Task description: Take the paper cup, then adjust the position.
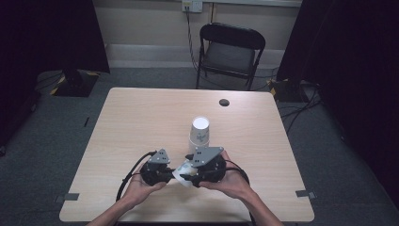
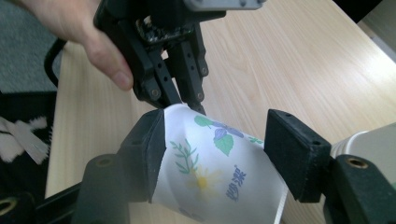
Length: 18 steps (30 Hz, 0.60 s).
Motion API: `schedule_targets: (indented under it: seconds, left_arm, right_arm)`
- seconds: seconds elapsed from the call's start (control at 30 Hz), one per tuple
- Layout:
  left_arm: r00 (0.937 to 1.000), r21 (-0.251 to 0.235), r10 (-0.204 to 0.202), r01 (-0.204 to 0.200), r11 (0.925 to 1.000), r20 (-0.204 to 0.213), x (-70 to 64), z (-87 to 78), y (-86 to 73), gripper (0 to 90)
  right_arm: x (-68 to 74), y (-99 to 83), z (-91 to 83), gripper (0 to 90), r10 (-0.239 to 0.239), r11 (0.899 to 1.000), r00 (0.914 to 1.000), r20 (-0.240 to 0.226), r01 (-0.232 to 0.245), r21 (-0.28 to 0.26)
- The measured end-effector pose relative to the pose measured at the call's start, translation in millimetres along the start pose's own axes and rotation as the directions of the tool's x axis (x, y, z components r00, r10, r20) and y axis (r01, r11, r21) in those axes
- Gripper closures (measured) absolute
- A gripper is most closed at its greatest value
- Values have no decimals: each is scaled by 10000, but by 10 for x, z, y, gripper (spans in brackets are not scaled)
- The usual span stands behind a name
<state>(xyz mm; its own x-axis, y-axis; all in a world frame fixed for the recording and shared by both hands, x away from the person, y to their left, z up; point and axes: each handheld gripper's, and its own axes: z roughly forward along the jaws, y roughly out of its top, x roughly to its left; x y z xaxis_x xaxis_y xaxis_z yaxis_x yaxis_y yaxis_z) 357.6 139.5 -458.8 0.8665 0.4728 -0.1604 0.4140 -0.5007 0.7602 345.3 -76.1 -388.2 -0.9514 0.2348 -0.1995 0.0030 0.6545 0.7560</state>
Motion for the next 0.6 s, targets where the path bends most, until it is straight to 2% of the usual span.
schedule_targets:
  seconds: [0.3, 0.6]
  left_arm:
    - [9994, -60, -216, 218, 9997, 262, 16, -5, -7, 870]
    - [9978, -321, -375, 393, 9987, 541, 34, -34, -11, 868]
  right_arm:
    - [4, -24, 23, 395, -803, 9964, 9968, -34, 804, 272]
    - [-17, -31, 7, 406, -718, 9971, 9972, -232, 723, 248]
